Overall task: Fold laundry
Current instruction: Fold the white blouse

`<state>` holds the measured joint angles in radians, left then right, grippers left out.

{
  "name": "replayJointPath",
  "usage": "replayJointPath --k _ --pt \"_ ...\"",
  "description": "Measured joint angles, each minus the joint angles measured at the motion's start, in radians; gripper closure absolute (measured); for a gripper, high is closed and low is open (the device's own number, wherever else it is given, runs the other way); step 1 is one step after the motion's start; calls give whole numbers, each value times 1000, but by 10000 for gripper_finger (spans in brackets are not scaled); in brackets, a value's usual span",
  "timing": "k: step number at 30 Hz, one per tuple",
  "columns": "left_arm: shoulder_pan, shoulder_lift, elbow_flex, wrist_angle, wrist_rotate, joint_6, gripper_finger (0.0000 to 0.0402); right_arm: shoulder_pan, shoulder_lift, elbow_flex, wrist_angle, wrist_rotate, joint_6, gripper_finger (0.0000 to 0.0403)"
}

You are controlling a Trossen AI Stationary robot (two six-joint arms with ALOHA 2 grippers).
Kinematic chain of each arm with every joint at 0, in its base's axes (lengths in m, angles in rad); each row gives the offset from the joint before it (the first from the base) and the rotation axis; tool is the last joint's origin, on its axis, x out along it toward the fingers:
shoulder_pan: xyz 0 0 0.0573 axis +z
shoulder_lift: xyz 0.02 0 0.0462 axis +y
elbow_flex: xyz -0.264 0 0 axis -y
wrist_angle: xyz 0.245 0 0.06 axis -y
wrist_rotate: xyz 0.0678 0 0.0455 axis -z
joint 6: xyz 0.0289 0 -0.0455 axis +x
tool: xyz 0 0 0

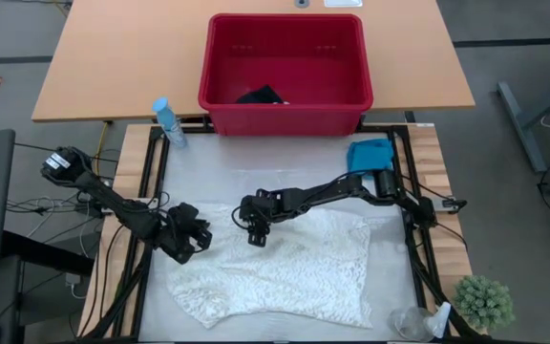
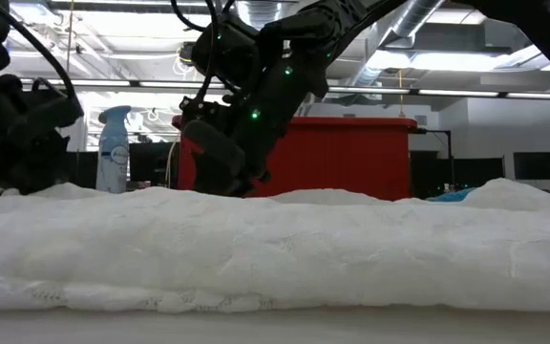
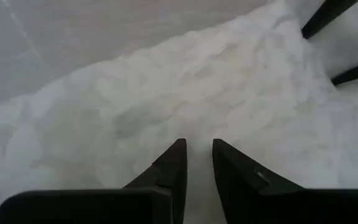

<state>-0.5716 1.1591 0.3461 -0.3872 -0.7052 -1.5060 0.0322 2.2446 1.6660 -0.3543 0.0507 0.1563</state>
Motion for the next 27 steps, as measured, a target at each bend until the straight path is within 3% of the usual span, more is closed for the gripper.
replayJointPath --k 8,11,15,20,27 --pt "1 0 -21 -11 -4 -5 336 0 -109 35 -86 -25 -34 159" --pt "1 0 -24 -18 1 -19 336 2 -161 34 -208 -1 -27 159" --pt "2 0 -25 -30 16 5 336 18 -215 20 -509 83 50 167" --pt "2 0 -25 -73 30 -8 336 57 -258 -123 -770 83 275 196" --pt "2 0 -24 -120 64 -3 336 147 -422 -405 -765 83 654 213"
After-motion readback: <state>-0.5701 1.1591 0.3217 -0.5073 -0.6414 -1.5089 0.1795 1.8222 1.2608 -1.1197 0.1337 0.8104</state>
